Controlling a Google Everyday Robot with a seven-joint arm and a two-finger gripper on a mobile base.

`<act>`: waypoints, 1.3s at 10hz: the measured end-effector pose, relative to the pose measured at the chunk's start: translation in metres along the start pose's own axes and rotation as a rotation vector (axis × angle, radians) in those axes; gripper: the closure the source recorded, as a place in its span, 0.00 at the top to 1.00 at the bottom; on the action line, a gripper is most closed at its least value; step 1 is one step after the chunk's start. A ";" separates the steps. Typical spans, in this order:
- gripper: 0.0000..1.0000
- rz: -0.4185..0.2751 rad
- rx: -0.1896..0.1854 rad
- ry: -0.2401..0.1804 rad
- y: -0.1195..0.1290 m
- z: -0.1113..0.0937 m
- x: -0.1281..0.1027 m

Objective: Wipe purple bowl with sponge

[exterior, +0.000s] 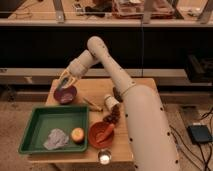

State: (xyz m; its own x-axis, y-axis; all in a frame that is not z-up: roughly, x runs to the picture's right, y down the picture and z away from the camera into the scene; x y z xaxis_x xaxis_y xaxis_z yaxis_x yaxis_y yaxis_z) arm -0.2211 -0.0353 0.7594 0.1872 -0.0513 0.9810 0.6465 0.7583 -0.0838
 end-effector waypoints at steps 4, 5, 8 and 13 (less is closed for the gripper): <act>0.00 0.008 -0.001 0.009 0.000 0.000 0.004; 0.00 0.008 -0.002 0.008 0.000 0.001 0.003; 0.00 0.011 0.011 0.007 0.001 0.004 0.004; 0.00 0.101 0.189 -0.020 0.006 0.050 0.024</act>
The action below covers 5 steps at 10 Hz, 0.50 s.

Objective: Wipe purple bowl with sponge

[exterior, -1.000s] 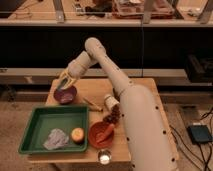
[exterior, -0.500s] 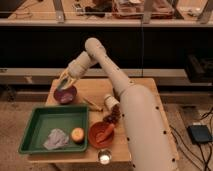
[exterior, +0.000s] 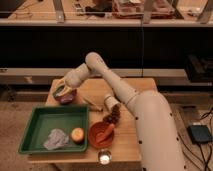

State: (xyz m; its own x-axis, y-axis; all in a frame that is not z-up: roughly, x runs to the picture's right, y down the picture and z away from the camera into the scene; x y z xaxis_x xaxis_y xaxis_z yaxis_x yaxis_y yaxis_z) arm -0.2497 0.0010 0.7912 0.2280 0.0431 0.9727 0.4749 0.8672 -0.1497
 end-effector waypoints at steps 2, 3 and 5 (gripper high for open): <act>0.00 0.054 -0.005 -0.021 -0.001 0.011 0.014; 0.00 0.096 -0.008 -0.038 -0.001 0.011 0.029; 0.00 0.116 -0.028 -0.045 -0.005 0.011 0.035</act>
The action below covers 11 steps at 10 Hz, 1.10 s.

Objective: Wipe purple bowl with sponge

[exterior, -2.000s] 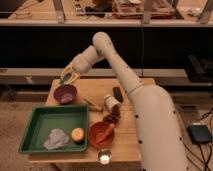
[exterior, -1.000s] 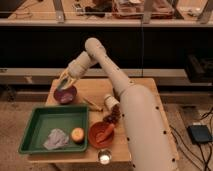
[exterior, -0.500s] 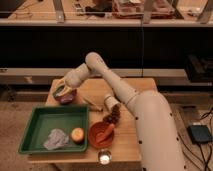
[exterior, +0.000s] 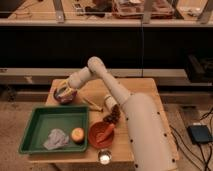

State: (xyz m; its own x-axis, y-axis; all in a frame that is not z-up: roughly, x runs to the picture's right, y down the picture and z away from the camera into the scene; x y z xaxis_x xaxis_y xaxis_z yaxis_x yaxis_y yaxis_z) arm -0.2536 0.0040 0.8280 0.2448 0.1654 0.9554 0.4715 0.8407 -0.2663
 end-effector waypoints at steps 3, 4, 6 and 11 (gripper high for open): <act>0.00 0.015 -0.048 -0.002 -0.004 0.007 0.011; 0.00 0.016 -0.056 0.001 -0.005 0.008 0.012; 0.00 0.023 -0.074 -0.006 -0.008 0.016 0.016; 0.00 0.018 -0.132 -0.028 -0.007 0.039 0.014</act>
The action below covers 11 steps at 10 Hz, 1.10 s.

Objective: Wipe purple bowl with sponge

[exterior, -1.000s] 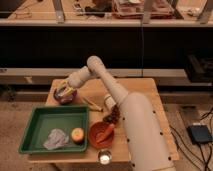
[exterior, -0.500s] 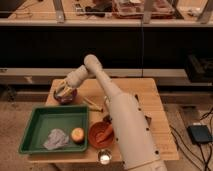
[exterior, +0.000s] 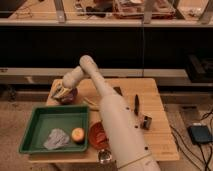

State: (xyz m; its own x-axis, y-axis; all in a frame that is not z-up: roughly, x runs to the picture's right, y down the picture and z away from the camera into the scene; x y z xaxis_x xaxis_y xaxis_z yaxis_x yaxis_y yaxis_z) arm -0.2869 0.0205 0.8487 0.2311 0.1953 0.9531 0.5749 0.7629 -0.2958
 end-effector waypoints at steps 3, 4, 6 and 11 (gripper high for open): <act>0.00 -0.003 -0.004 0.048 0.019 -0.013 -0.009; 0.00 0.009 0.017 0.070 0.029 -0.023 -0.010; 0.00 0.035 0.094 0.092 0.043 -0.036 -0.010; 0.00 0.083 0.343 0.085 0.029 -0.020 -0.017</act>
State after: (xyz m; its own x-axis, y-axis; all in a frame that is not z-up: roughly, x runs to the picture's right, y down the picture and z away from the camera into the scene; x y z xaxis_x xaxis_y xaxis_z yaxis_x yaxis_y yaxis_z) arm -0.2586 0.0272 0.8226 0.3384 0.2242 0.9139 0.2580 0.9119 -0.3192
